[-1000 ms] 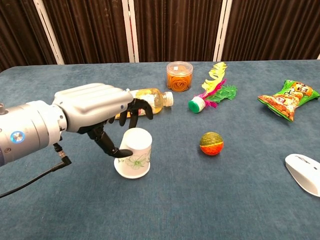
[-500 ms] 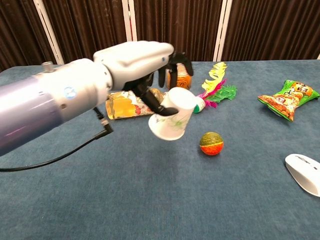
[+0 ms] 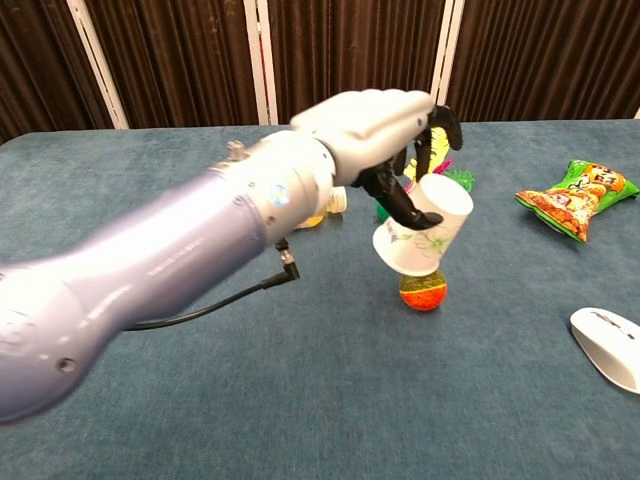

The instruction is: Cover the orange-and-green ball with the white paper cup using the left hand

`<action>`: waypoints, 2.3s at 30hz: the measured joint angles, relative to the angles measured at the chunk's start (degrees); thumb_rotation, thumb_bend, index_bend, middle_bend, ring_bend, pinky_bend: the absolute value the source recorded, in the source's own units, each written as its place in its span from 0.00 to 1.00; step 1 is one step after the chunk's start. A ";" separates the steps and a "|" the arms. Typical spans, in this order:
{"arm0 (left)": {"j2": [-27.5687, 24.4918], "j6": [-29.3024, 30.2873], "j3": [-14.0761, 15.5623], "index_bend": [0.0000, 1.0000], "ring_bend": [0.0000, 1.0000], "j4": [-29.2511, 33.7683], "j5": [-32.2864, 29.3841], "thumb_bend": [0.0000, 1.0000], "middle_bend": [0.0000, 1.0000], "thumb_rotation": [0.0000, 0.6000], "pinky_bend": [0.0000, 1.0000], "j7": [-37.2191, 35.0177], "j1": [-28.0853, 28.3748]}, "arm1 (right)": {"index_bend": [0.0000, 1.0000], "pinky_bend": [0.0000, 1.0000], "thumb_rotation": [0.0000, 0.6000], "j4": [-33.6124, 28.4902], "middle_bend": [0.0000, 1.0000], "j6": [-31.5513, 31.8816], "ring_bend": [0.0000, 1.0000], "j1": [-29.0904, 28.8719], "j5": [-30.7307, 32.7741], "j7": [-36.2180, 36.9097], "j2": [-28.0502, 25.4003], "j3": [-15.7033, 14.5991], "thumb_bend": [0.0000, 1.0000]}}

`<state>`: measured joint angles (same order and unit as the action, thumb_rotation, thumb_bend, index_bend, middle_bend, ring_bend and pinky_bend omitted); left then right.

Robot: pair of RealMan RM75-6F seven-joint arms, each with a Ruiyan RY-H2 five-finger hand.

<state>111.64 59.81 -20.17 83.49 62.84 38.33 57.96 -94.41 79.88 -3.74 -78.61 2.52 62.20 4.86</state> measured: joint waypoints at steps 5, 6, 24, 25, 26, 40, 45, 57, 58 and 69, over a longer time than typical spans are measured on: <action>3.39 -0.78 -0.30 0.23 0.38 -4.23 -0.24 0.25 0.41 1.00 0.42 -1.23 1.94 | 0.00 0.03 1.00 -0.04 0.00 0.03 0.00 0.13 0.22 0.54 -0.26 0.08 0.35; 4.10 -1.05 -0.30 0.23 0.38 -5.07 -0.41 0.25 0.41 1.00 0.42 -1.51 2.32 | 0.00 0.03 1.00 -0.05 0.00 0.11 0.00 0.18 0.22 0.59 -0.30 0.09 0.35; 3.25 -1.35 3.27 0.17 0.30 -5.79 -1.33 0.19 0.31 1.00 0.38 -1.18 1.12 | 0.00 0.03 1.00 -0.42 0.00 0.73 0.00 0.62 0.05 0.56 -0.45 -0.02 0.35; 2.97 -1.32 3.58 0.16 0.28 -5.35 -1.79 0.17 0.28 1.00 0.36 -0.83 0.77 | 0.00 0.03 1.00 -0.45 0.00 0.73 0.00 0.63 0.06 0.56 -0.44 -0.02 0.35; 2.66 -1.25 3.93 0.16 0.26 -4.88 -2.30 0.16 0.27 1.00 0.34 -0.45 0.38 | 0.00 0.03 1.00 -0.48 0.00 0.70 0.00 0.62 0.08 0.56 -0.43 -0.02 0.35; -8.66 4.59 8.87 0.10 0.15 8.89 -2.56 0.13 0.14 1.00 0.23 1.75 -6.81 | 0.00 0.03 1.00 -0.54 0.00 0.35 0.00 0.64 0.52 0.06 -0.61 -0.05 0.35; -17.62 8.98 12.45 0.08 0.13 15.68 2.83 0.13 0.11 1.00 0.20 -1.08 -11.60 | 0.00 0.03 1.00 -0.41 0.00 0.61 0.00 0.66 0.45 -0.83 -0.43 -0.07 0.35; -41.15 22.01 25.33 0.00 0.00 24.57 15.11 0.07 0.00 1.00 0.00 -10.97 -28.14 | 0.00 0.03 1.00 -0.23 0.00 1.72 0.00 0.79 -1.01 -3.60 -0.07 -0.53 0.35; -42.30 22.74 26.30 0.00 0.00 24.92 15.33 0.07 0.00 1.00 0.00 -11.95 -29.45 | 0.00 0.03 1.00 -0.14 0.00 1.86 0.00 0.80 -1.29 -3.84 -0.03 -0.60 0.35; -44.52 32.73 31.29 0.00 0.00 17.59 21.01 0.07 0.00 1.00 0.00 -22.13 -42.17 | 0.00 0.03 1.00 0.87 0.00 3.19 0.00 1.14 -3.35 -4.55 0.47 -1.27 0.35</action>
<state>67.12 92.54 11.12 101.09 83.85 16.20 15.79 -93.54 83.07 -2.60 -81.96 -2.03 62.66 3.58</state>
